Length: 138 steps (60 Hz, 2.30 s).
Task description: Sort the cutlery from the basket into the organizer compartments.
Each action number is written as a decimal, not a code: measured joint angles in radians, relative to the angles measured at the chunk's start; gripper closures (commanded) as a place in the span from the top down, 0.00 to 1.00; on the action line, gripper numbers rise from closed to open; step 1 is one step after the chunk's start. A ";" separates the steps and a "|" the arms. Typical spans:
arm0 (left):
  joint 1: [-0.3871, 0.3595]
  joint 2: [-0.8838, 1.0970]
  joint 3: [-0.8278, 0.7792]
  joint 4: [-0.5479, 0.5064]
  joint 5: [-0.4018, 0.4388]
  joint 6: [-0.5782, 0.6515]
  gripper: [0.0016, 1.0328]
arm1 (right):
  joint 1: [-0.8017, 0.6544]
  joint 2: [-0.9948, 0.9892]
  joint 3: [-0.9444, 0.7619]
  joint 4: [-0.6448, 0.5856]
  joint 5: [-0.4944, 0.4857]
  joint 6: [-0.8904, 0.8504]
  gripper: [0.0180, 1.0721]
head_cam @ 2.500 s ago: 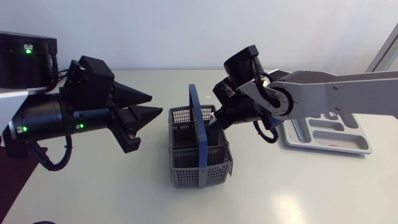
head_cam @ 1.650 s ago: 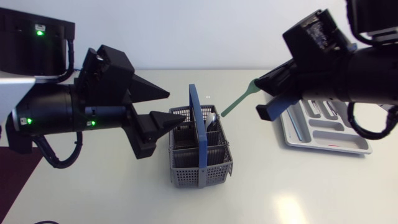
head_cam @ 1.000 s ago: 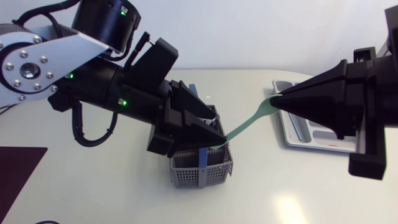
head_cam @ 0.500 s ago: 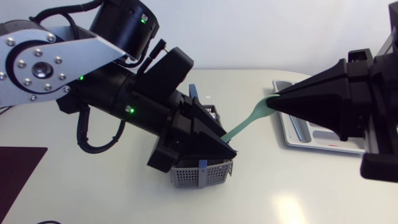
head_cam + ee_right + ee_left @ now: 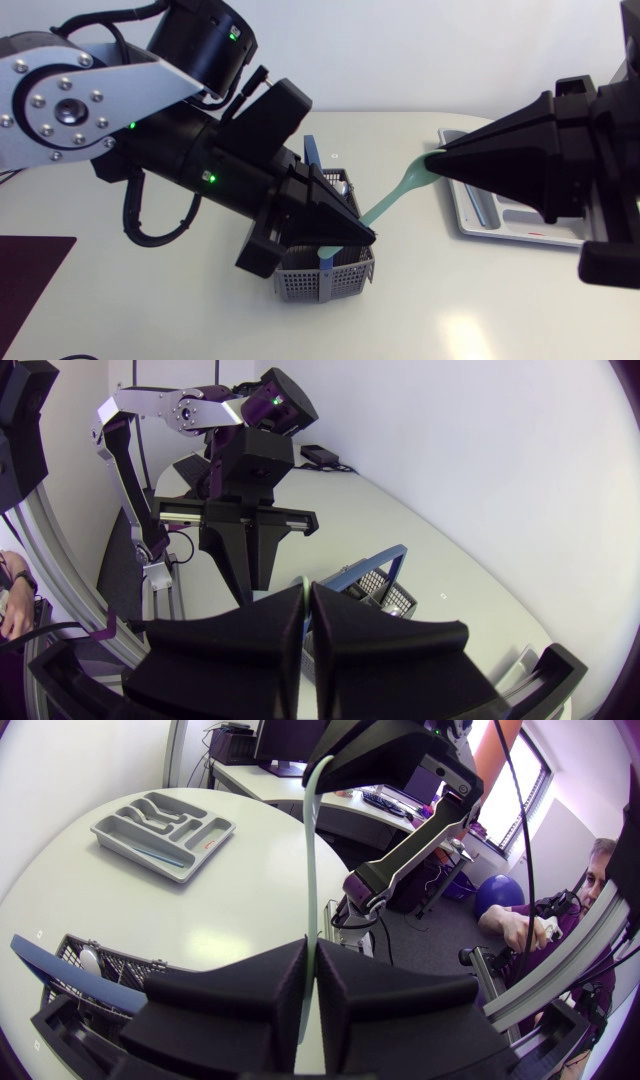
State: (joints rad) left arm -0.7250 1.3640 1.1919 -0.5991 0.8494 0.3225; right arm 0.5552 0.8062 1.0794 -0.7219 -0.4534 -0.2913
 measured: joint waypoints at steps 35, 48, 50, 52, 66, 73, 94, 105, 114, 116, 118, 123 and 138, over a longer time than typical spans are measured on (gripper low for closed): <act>0.018 0.008 0.032 0.194 -0.340 -0.063 0.03 | -0.127 0.059 -0.037 0.249 0.068 0.230 0.51; 0.007 0.027 0.031 0.342 -0.555 -0.136 0.03 | -0.125 0.181 -0.051 0.307 0.085 0.352 0.51; 0.000 0.033 0.031 0.351 -0.577 -0.140 0.03 | -0.125 0.202 -0.045 0.307 0.083 0.357 0.51; -0.009 0.038 0.031 0.362 -0.603 -0.140 0.03 | -0.125 0.227 -0.033 0.308 0.080 0.363 0.51; -0.045 0.085 0.031 0.408 -0.676 -0.170 0.03 | -0.126 0.361 0.068 0.326 0.034 0.404 0.57; -0.035 0.107 0.031 0.418 -0.679 -0.185 0.03 | -0.127 0.403 0.097 0.340 0.019 0.424 0.56; -0.004 0.110 0.032 0.494 -0.698 -0.222 0.03 | -0.133 0.443 0.104 0.399 -0.010 0.465 0.35; -0.004 0.114 0.032 0.497 -0.698 -0.226 0.03 | -0.133 0.449 0.104 0.412 -0.018 0.473 0.26; -0.004 0.116 0.032 0.497 -0.698 -0.226 0.03 | -0.133 0.453 0.104 0.415 -0.018 0.475 0.13; -0.005 0.116 0.032 0.497 -0.698 -0.226 0.03 | -0.133 0.455 0.104 0.417 -0.019 0.475 0.10; -0.005 0.116 0.032 0.496 -0.702 -0.226 0.03 | -0.133 0.460 0.104 0.423 -0.021 0.477 0.09; -0.004 0.116 0.032 0.496 -0.706 -0.231 0.03 | -0.133 0.470 0.104 0.439 -0.036 0.494 0.07; -0.004 0.116 0.032 0.496 -0.709 -0.237 0.03 | -0.132 0.470 0.104 0.442 -0.048 0.501 0.07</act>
State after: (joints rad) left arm -0.7292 1.4803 1.2240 -0.1028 0.1406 0.0853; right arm 0.4236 1.2762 1.1831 -0.2802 -0.5014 0.2100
